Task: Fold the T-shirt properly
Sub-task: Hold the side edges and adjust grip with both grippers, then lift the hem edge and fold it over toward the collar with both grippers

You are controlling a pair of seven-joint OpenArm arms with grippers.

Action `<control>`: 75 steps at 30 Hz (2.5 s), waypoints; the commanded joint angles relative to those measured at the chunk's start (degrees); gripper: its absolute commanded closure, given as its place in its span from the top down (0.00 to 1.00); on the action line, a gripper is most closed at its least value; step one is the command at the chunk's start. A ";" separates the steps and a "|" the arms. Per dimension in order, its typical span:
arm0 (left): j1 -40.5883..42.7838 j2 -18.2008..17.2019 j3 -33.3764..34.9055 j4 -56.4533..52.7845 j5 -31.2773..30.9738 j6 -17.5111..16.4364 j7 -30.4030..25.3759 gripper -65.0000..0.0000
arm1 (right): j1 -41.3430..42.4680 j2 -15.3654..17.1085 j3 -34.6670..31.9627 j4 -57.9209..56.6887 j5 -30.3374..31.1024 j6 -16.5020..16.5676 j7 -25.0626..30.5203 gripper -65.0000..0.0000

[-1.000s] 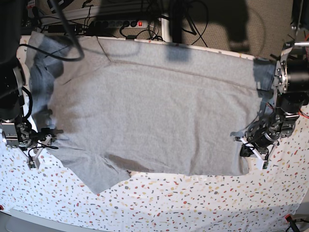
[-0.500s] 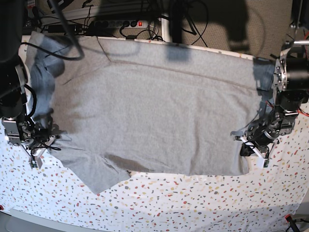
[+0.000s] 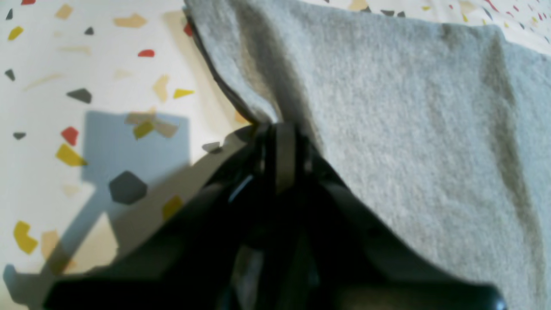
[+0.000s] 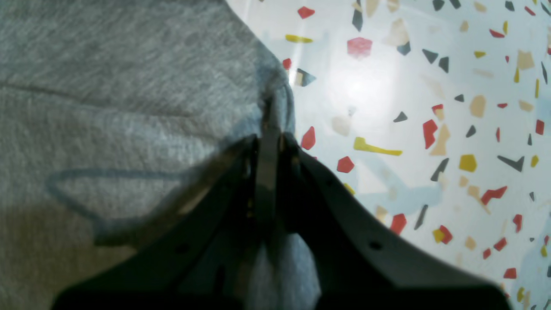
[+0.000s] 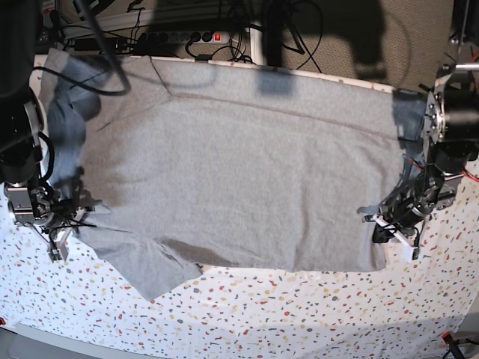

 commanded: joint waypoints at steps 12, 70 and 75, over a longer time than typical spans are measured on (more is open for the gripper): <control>-4.11 -0.52 0.00 0.81 -0.63 -0.61 -1.66 0.00 | 1.92 5.27 19.32 5.64 -2.86 14.18 -4.98 0.00; 35.43 -9.60 -12.90 65.46 -14.40 5.60 15.06 0.00 | -59.56 16.11 57.18 79.62 15.45 11.80 -17.44 0.00; 37.18 -9.62 -13.57 65.55 -14.40 5.60 15.06 0.00 | -66.90 15.98 64.41 84.89 15.47 11.26 -17.44 0.00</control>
